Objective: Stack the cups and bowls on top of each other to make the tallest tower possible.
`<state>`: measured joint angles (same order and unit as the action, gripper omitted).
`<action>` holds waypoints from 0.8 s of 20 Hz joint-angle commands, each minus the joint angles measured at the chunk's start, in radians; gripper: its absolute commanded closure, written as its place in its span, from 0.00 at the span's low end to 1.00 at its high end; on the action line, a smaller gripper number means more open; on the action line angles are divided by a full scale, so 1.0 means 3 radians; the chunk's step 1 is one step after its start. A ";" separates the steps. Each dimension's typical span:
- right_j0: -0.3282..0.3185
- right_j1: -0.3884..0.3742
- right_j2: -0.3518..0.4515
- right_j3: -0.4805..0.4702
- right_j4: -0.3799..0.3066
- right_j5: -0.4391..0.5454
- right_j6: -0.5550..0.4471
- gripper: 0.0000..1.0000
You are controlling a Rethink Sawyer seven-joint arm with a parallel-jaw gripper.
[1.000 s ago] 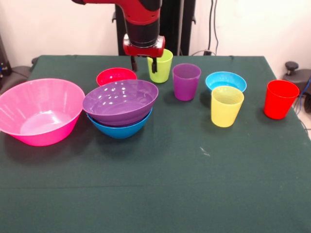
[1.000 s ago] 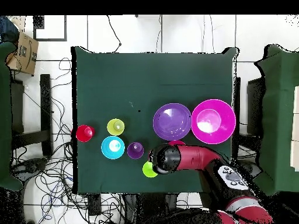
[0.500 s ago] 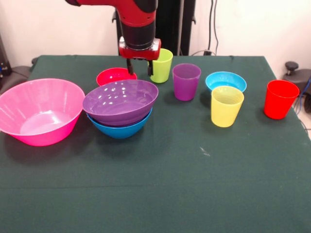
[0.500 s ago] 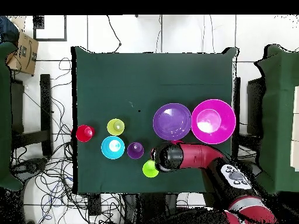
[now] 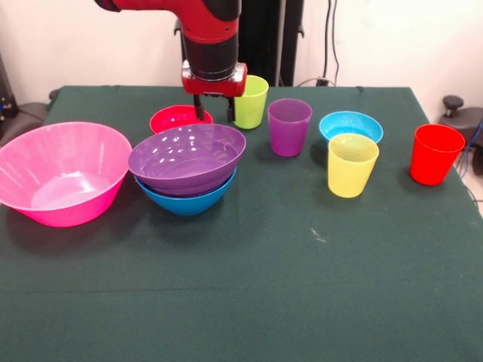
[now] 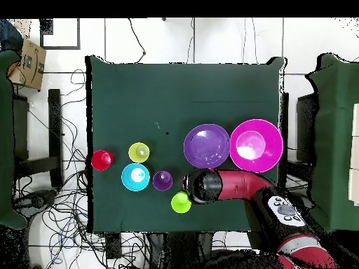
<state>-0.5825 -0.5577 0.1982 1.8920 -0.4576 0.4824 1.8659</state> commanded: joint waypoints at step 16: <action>-0.0167 0.0180 0.0260 -0.0356 -0.0643 0.0418 -0.0684 0.00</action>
<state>-0.6294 -0.5569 0.2048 1.8655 -0.5586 0.5071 1.8659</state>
